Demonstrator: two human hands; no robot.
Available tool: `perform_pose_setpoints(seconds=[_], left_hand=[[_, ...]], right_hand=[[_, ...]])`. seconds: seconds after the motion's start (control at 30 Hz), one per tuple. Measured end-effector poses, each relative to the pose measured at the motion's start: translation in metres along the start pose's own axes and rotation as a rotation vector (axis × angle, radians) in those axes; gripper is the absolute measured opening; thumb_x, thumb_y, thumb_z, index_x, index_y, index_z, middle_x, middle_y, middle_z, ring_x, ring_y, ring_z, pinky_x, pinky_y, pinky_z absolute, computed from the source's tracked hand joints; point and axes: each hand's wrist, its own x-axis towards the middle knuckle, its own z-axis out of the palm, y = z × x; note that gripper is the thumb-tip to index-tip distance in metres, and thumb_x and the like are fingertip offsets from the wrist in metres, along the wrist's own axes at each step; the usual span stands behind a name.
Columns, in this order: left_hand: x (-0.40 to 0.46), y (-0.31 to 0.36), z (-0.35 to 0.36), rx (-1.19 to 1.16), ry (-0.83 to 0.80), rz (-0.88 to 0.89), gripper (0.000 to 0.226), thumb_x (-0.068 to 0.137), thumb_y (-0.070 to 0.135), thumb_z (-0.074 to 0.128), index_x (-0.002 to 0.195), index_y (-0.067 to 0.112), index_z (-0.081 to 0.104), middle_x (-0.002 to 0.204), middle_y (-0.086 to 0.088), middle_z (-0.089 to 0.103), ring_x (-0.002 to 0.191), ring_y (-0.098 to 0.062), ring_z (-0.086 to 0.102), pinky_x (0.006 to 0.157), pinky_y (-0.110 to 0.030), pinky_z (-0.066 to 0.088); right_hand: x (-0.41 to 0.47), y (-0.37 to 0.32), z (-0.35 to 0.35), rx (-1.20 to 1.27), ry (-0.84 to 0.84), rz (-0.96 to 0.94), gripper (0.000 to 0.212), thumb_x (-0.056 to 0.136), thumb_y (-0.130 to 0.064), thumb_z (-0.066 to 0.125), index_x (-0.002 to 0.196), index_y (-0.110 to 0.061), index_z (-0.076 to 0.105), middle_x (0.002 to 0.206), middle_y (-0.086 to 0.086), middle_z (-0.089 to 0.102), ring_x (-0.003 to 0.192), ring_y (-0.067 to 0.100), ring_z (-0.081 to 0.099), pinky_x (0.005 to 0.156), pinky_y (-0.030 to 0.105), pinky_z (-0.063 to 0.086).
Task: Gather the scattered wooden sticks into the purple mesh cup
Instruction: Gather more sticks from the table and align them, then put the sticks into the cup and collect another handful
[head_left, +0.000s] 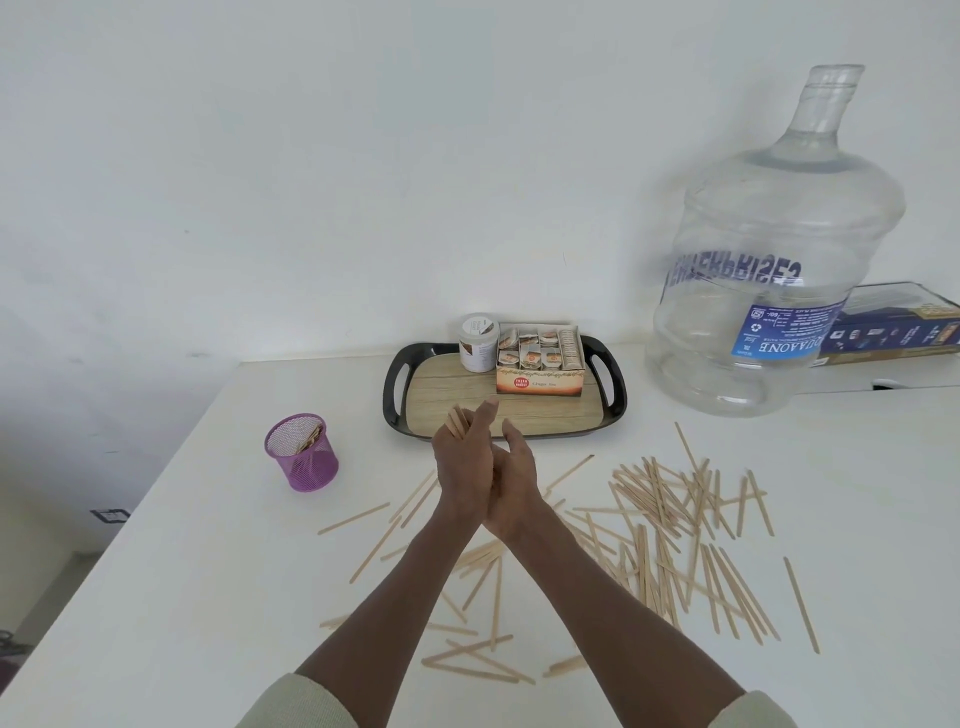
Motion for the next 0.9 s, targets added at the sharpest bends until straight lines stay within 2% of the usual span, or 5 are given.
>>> perform_pose_setpoints(seconds=[0.13,0.43,0.57,0.73,0.9], left_hand=[[0.004,0.008,-0.001,0.023,0.02,-0.005,0.041,0.069,0.047,0.072,0.045,0.028,0.046,0.05,0.005,0.041,0.049,-0.012,0.041,0.058,-0.033,0.042],[0.0,-0.009,-0.007,0.0,-0.025,-0.096,0.033,0.071,0.028,0.067,0.048,0.022,0.045,0.048,0.002,0.039,0.048,-0.012,0.044,0.058,-0.03,0.051],[0.003,-0.005,-0.014,0.086,-0.001,-0.043,0.031,0.073,0.021,0.058,0.044,0.021,0.046,0.047,0.003,0.044,0.048,-0.011,0.045,0.052,-0.028,0.044],[0.006,-0.012,-0.036,0.227,0.002,0.074,0.018,0.077,0.017,0.061,0.064,0.005,0.065,0.054,0.0,0.056,0.048,-0.007,0.046,0.045,-0.02,0.039],[0.014,-0.023,-0.052,0.451,0.044,0.141,0.041,0.078,0.012,0.064,0.053,0.012,0.032,0.046,0.002,0.029,0.045,-0.011,0.022,0.041,-0.024,0.024]], right_hand=[[0.001,0.003,-0.005,0.007,0.01,0.005,0.066,0.098,-0.059,0.034,0.134,-0.009,0.058,0.133,0.016,0.063,0.12,0.03,0.063,0.102,0.041,0.048],[0.001,0.002,0.008,-0.109,0.035,-0.01,0.054,0.096,-0.053,0.045,0.103,-0.006,0.072,0.09,0.007,0.071,0.092,0.02,0.07,0.09,0.031,0.051],[0.001,0.002,0.012,-0.241,0.061,-0.049,0.047,0.098,-0.044,0.049,0.107,-0.004,0.072,0.102,0.012,0.073,0.105,0.024,0.068,0.102,0.037,0.049],[-0.002,-0.02,0.029,-0.774,0.113,-0.32,0.037,0.099,-0.031,0.053,0.096,-0.001,0.073,0.088,0.013,0.073,0.083,0.019,0.068,0.079,0.03,0.055],[-0.013,-0.035,0.054,-1.525,-0.059,-0.474,0.02,0.092,-0.03,0.065,0.098,-0.013,0.075,0.095,0.001,0.076,0.091,0.014,0.071,0.087,0.034,0.056]])
